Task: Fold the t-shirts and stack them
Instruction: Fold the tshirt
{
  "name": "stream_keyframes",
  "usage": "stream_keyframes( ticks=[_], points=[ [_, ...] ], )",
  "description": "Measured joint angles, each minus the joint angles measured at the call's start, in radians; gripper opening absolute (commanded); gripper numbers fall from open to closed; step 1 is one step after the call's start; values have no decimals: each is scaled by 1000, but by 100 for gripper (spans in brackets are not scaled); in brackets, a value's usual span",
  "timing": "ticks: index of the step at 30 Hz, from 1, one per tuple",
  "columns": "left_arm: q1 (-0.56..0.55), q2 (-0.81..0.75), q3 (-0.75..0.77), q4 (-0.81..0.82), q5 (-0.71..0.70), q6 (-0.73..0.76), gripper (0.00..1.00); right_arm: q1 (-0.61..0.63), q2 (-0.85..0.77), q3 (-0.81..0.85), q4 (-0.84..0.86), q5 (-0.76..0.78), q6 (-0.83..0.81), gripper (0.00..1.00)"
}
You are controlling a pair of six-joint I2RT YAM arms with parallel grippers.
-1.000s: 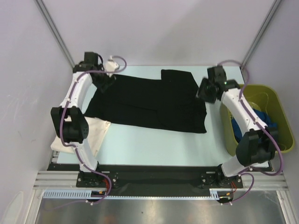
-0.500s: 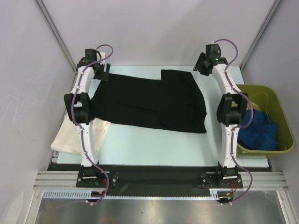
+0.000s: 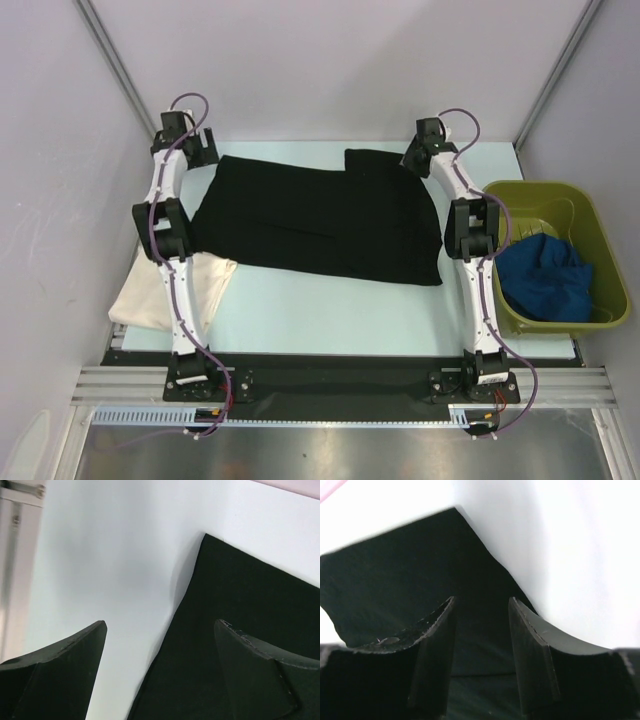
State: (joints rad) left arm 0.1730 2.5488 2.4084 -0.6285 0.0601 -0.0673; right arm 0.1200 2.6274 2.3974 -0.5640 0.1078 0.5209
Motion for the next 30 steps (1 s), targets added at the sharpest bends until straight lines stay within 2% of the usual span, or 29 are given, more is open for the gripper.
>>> stream_keyframes(
  ticks=[7, 12, 14, 16, 18, 19, 20, 21, 22, 24, 30],
  points=[
    [0, 77, 4, 19, 60, -80, 92, 16, 31, 34, 6, 79, 2, 46],
    [2, 93, 10, 43, 111, -110, 79, 17, 31, 36, -11, 146, -29, 46],
    [2, 100, 10, 55, 137, -120, 73, 18, 31, 36, -26, 165, -49, 46],
    [2, 103, 10, 66, 172, -130, 61, 18, 33, 48, -52, 167, -68, 45],
    [3, 109, 10, 76, 217, -142, 43, 18, 36, 59, -76, 164, -87, 42],
    [3, 113, 8, 83, 239, -146, 35, 18, 38, 62, -83, 162, -93, 34],
    [2, 114, 6, 91, 259, -149, 17, 18, 40, 65, -86, 161, -103, 27],
    [2, 114, 1, 98, 272, -150, 10, 18, 41, 66, -89, 157, -112, 20],
    [2, 114, -5, 108, 288, -151, 3, 18, 42, 66, -90, 153, -115, 9],
    [2, 114, -16, 130, 312, -142, 0, 15, 42, 66, -88, 129, -120, 0],
    [6, 66, -102, 177, 337, -106, 0, 10, 39, 61, -77, 76, -119, 0]
  ],
)
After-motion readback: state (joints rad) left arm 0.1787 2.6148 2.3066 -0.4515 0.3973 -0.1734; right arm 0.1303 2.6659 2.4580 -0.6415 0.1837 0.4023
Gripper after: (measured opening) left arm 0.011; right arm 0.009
